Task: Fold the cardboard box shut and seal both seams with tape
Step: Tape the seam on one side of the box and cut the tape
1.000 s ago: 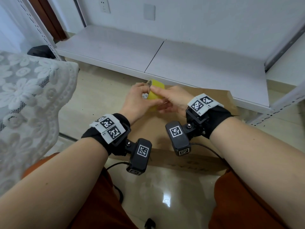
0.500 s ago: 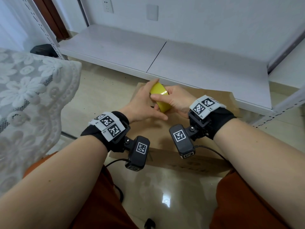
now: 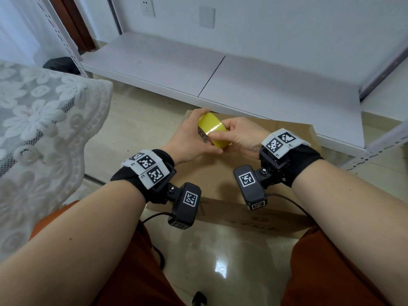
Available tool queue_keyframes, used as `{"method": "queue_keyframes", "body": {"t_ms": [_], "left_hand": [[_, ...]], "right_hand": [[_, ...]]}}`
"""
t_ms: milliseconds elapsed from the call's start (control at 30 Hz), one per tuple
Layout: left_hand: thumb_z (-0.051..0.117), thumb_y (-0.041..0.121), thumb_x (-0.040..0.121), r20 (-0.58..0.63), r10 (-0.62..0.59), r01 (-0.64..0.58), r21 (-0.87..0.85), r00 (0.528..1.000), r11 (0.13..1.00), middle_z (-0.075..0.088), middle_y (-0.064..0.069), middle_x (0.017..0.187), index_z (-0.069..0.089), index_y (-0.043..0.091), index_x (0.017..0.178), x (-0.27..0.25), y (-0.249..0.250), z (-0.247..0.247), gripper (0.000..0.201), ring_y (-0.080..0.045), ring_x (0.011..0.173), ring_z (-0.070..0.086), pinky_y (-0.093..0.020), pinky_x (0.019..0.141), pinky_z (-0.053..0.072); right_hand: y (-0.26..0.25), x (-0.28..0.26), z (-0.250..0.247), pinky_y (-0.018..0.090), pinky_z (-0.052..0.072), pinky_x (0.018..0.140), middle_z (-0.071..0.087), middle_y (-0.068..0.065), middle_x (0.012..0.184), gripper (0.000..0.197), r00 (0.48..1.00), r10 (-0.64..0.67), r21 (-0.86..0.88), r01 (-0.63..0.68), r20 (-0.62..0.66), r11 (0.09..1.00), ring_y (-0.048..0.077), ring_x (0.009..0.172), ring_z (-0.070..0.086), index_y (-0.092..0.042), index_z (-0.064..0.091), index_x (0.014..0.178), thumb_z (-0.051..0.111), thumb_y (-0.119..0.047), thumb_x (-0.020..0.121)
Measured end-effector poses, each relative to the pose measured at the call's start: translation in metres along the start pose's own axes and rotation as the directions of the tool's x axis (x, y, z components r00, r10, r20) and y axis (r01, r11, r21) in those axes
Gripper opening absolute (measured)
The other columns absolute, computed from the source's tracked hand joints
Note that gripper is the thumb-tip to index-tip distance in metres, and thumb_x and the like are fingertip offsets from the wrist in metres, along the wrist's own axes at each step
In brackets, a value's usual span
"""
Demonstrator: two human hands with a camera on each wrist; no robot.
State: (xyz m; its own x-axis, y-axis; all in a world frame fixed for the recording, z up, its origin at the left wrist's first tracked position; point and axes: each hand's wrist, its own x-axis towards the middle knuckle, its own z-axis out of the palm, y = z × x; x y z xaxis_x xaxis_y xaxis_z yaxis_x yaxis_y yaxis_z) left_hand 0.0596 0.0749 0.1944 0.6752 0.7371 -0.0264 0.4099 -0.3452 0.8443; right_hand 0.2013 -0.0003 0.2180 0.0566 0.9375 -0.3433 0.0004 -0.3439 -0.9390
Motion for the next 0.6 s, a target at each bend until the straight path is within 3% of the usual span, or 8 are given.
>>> {"method": "queue_keyframes", "body": {"t_ms": [100, 233, 367, 500, 600], "left_hand": [[0.090, 0.022, 0.057, -0.018, -0.008, 0.007, -0.007, 1.000, 1.000, 0.053, -0.002, 0.118, 0.034, 0.023, 0.139, 0.0003, 0.0002, -0.0001, 0.099, -0.018, 0.105, 0.055, -0.036, 0.091, 0.051], [0.090, 0.025, 0.058, -0.036, -0.033, 0.033, -0.010, 0.999, 0.999, 0.052, 0.002, 0.118, 0.034, 0.024, 0.139, 0.0010, -0.0005, -0.0018, 0.099, -0.015, 0.104, 0.054, -0.029, 0.090, 0.048], [0.090, 0.025, 0.058, -0.033, -0.066, 0.064, -0.045, 0.997, 0.997, 0.051, 0.001, 0.121, 0.034, 0.025, 0.140, 0.0021, -0.0031, -0.0029, 0.099, -0.016, 0.109, 0.053, -0.030, 0.093, 0.047], [0.091, 0.028, 0.056, -0.030, -0.128, 0.124, -0.112, 0.991, 0.986, 0.052, 0.000, 0.120, 0.035, 0.024, 0.138, 0.0028, -0.0046, -0.0026, 0.099, -0.017, 0.110, 0.054, -0.036, 0.096, 0.048], [0.090, 0.027, 0.058, -0.019, -0.146, 0.142, -0.125, 0.989, 0.982, 0.053, 0.000, 0.120, 0.035, 0.022, 0.137, 0.0024, -0.0057, -0.0014, 0.096, -0.016, 0.111, 0.054, -0.035, 0.098, 0.047]], "right_hand": [[0.0007, 0.0025, 0.0014, 0.033, 0.053, 0.070, 0.068, 0.011, 0.081, 0.015, 0.999, -0.009, 0.010, 0.009, -0.038, 1.000, 0.016, 0.068, 0.064, -0.003, 0.064, 0.090, 0.059, -0.017, 0.091], [0.0013, 0.0058, 0.0018, 0.047, 0.052, 0.086, 0.069, 0.016, 0.093, 0.027, 0.999, -0.004, 0.060, 0.007, -0.048, 0.998, 0.024, 0.083, 0.065, -0.002, 0.063, 0.101, 0.049, -0.024, 0.097], [0.0025, 0.0075, -0.0011, 0.049, 0.050, 0.084, 0.063, 0.022, 0.107, 0.028, 0.999, 0.001, 0.114, 0.004, -0.048, 0.994, 0.027, 0.088, 0.063, -0.001, 0.059, 0.115, 0.049, -0.021, 0.098], [0.0020, 0.0061, -0.0052, 0.047, 0.051, 0.078, 0.063, 0.012, 0.094, 0.016, 0.998, -0.029, 0.100, 0.034, -0.050, 0.994, 0.022, 0.079, 0.060, -0.007, 0.063, 0.105, 0.054, -0.016, 0.094], [0.0025, 0.0044, -0.0078, 0.049, 0.051, 0.081, 0.064, 0.010, 0.090, 0.015, 1.000, -0.021, 0.087, 0.022, -0.015, 0.996, 0.022, 0.079, 0.060, -0.008, 0.065, 0.104, 0.056, -0.010, 0.092]]}}
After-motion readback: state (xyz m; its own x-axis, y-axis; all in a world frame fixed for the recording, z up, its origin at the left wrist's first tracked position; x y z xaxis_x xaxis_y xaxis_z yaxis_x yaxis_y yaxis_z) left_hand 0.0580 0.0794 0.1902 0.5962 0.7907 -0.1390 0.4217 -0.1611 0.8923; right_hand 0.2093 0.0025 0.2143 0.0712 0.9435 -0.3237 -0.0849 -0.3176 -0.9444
